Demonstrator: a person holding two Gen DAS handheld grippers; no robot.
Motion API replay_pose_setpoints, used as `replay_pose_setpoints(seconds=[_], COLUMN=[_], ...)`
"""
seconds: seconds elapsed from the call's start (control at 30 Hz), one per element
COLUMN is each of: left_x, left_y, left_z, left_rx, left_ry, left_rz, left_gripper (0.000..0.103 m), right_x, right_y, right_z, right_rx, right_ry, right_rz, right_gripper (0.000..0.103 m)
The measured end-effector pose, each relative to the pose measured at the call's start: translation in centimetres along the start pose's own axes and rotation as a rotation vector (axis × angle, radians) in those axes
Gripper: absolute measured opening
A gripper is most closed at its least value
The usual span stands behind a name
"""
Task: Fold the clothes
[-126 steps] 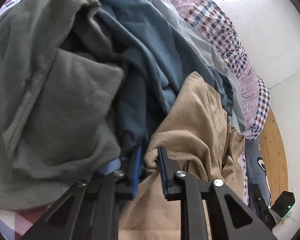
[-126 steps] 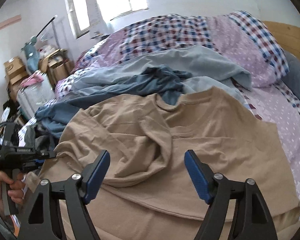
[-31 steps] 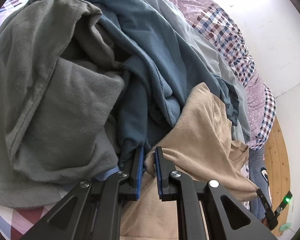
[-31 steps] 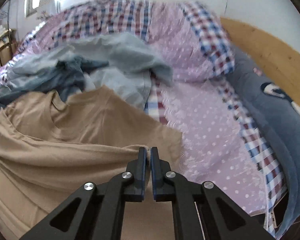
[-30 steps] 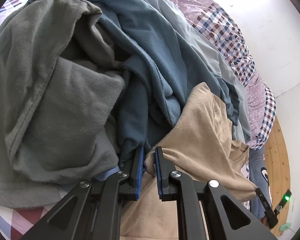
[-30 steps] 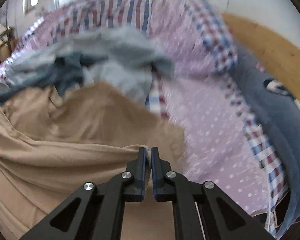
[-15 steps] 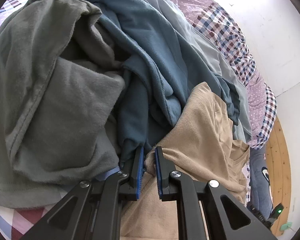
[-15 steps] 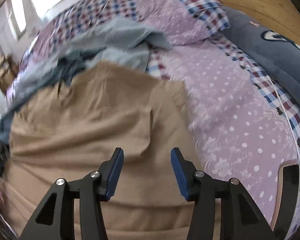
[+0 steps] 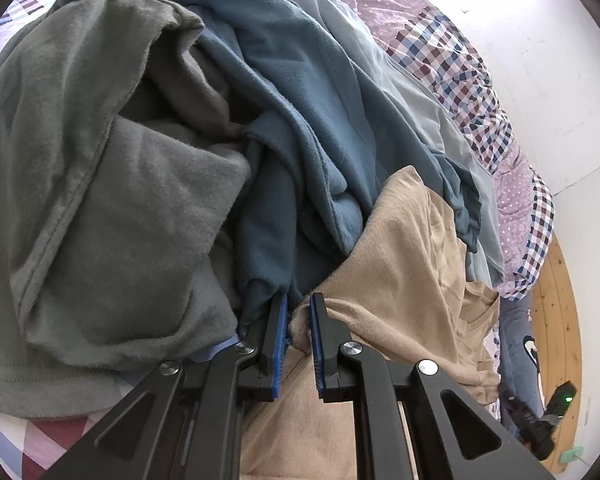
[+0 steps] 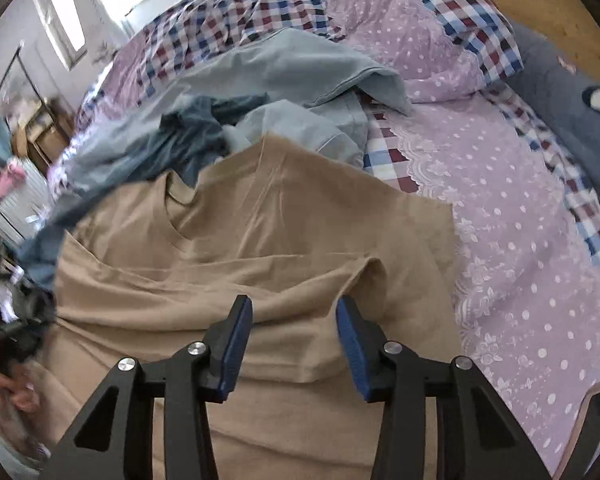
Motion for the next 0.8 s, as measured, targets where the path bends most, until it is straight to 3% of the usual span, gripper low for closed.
replay_pose_setpoints(seconds=[0.17, 0.33, 0.5, 0.53, 0.57, 0.63, 0.8], left_x=[0.0, 0.0, 0.1, 0.1, 0.1, 0.1, 0.0], left_y=[0.0, -0.1, 0.0, 0.0, 0.0, 0.0, 0.0], left_z=[0.0, -0.1, 0.0, 0.0, 0.0, 0.0, 0.0], left_rx=[0.001, 0.003, 0.001, 0.001, 0.0, 0.0, 0.002], left_ry=[-0.002, -0.007, -0.004, -0.003, -0.003, -0.003, -0.004], left_rz=[-0.003, -0.008, -0.001, 0.0, 0.0, -0.001, 0.001], left_gripper=[0.011, 0.011, 0.011, 0.011, 0.011, 0.011, 0.011], right_x=[-2.7, -3.2, -1.6, -1.2, -0.8, -0.6, -0.5], right_y=[-2.4, -5.1, -4.9, -4.9, -4.8, -4.6, -3.9], right_z=[-0.7, -0.5, 1.4, 1.9, 2.5, 1.9, 0.0], right_rx=[0.046, 0.081, 0.081, 0.088, 0.094, 0.099, 0.111], right_ry=[-0.039, -0.084, -0.09, -0.091, -0.092, -0.084, -0.058], right_rz=[0.007, -0.103, -0.228, -0.256, -0.284, -0.276, -0.237], right_gripper=[0.049, 0.049, 0.047, 0.038, 0.019, 0.007, 0.004])
Point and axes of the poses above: each gripper's, at about its wrist camera, not at the fingertips, and z roughly the way its jaws point, x to its left, y to its top, the point moved 8 cm from there along z, roughly the way its jaws point, and after that the axes turned 15 degrees about -x, right-handed, at the moved point
